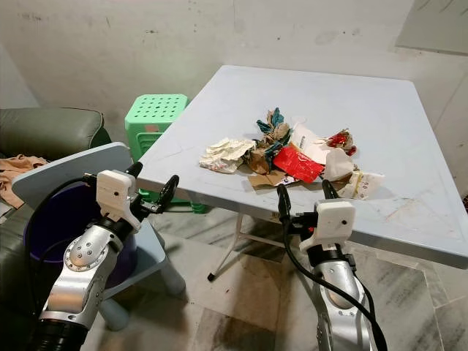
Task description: Picking trash to rubbish bin
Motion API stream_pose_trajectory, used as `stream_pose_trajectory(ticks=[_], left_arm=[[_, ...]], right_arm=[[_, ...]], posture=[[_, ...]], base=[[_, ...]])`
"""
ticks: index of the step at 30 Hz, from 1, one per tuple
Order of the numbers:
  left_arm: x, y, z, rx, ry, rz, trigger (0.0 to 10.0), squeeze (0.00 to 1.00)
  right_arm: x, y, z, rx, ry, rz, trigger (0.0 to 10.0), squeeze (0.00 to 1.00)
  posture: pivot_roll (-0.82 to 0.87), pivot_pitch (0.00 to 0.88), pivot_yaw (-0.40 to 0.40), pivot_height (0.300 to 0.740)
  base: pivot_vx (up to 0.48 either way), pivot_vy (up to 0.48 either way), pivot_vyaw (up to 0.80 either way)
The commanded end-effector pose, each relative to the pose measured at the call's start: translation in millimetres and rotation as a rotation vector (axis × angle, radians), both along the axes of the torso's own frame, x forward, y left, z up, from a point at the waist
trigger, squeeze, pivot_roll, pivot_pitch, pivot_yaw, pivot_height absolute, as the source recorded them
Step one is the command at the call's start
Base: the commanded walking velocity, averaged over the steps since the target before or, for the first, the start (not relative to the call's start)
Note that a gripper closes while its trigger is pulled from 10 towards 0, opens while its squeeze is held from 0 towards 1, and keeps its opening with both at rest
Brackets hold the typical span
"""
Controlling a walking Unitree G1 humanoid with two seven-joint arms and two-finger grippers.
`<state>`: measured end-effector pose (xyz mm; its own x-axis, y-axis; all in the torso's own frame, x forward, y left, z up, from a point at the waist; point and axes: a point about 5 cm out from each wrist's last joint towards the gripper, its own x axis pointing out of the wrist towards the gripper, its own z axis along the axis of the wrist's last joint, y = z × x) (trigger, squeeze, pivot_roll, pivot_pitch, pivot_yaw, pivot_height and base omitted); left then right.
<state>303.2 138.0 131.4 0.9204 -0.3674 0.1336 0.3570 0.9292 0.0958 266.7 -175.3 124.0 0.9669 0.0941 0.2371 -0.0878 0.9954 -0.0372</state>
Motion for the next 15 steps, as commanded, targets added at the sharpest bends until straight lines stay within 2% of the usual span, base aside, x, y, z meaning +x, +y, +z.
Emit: stream_pose_trajectory(ticks=[1, 15], left_arm=[[2.8, 0.7, 2.5, 0.016, -0.009, -0.012, 10.0, 0.00], [5.1, -4.0, 4.1, 0.028, -0.019, -0.029, 10.0, 0.00]], right_arm=[[2.4, 3.0, 3.8, -0.004, -0.009, 0.003, 10.0, 0.00], [3.0, 4.8, 2.9, -0.009, -0.010, -0.002, 10.0, 0.00]], posture=[[0.04, 0.009, 0.065, 0.740], [0.03, 0.003, 0.072, 0.740]], base=[[0.000, 0.000, 0.00], [0.296, 0.000, 0.00]])
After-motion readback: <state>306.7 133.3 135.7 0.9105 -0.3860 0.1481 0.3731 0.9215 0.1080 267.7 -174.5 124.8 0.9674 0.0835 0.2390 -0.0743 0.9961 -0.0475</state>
